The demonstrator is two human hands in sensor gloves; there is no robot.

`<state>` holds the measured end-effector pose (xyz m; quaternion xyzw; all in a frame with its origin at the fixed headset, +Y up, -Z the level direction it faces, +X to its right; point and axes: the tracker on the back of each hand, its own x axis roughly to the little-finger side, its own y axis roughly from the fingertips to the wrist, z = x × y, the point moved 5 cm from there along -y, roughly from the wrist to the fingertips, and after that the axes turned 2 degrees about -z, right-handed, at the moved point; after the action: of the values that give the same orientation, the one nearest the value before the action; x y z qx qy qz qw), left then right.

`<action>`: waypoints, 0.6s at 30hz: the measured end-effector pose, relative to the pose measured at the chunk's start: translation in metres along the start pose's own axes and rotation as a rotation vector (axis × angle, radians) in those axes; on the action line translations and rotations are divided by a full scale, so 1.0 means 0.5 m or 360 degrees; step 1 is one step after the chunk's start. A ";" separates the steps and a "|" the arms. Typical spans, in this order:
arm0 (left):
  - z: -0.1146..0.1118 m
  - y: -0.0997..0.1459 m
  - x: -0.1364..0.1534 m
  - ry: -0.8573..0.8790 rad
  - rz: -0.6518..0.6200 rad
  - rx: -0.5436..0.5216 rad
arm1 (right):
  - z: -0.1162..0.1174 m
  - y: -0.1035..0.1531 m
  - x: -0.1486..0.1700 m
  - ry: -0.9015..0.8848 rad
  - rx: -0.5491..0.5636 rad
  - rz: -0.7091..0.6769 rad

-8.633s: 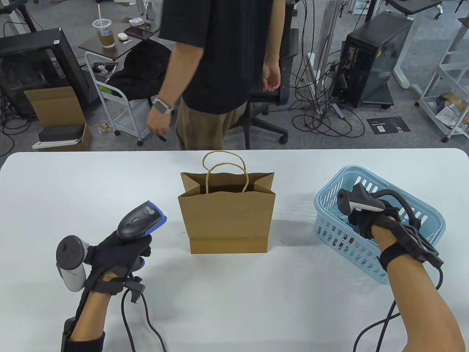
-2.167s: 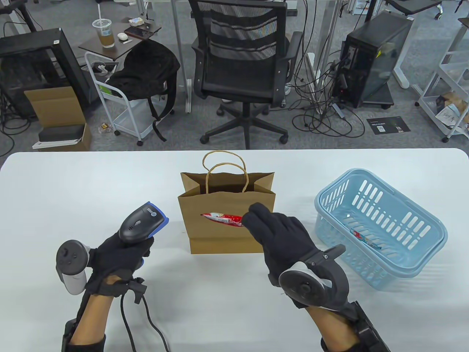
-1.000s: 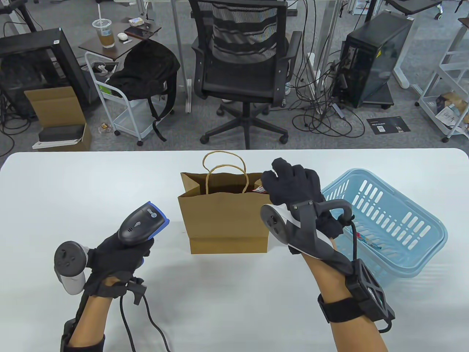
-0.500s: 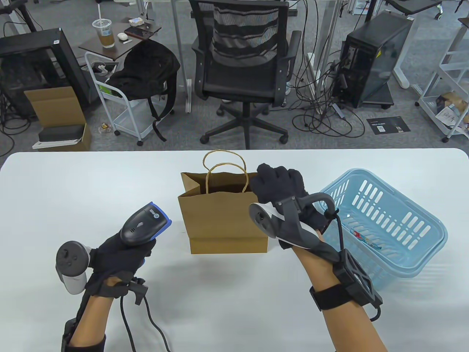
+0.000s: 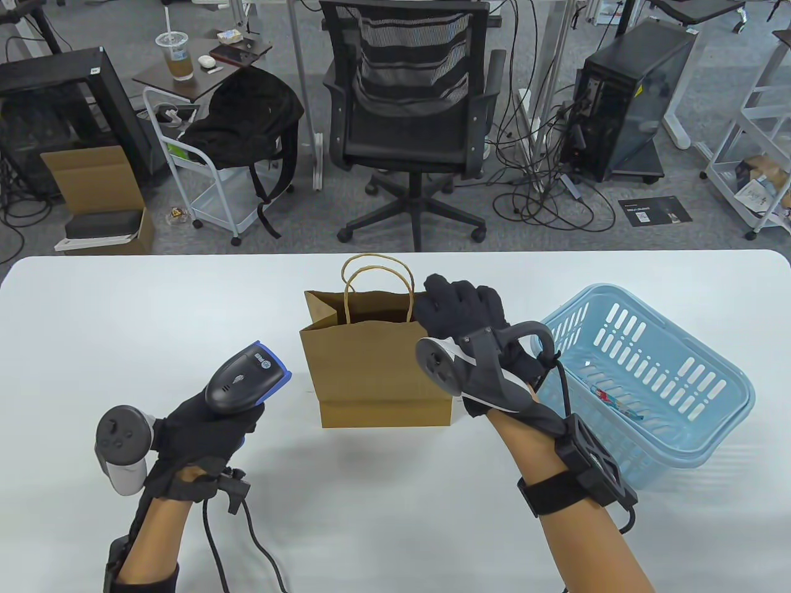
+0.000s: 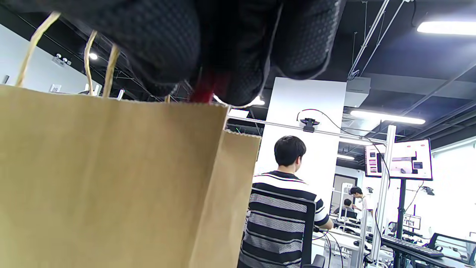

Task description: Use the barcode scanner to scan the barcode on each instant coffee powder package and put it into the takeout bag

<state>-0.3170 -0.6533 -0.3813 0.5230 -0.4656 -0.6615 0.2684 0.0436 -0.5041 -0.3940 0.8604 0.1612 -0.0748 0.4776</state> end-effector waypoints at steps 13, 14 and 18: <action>0.000 0.000 0.000 0.0001 0.0003 -0.0001 | -0.051 0.025 0.037 0.0061 0.0031 0.0085; 0.000 0.000 0.000 0.0001 0.0003 -0.0001 | -0.054 0.028 0.041 0.0072 0.0009 0.0096; 0.001 0.000 -0.001 -0.0001 -0.0005 -0.0003 | -0.072 0.048 0.062 0.0148 -0.0033 0.0137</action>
<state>-0.3175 -0.6527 -0.3808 0.5233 -0.4643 -0.6625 0.2678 0.0803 -0.4788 -0.3647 0.8641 0.1469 -0.0124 0.4813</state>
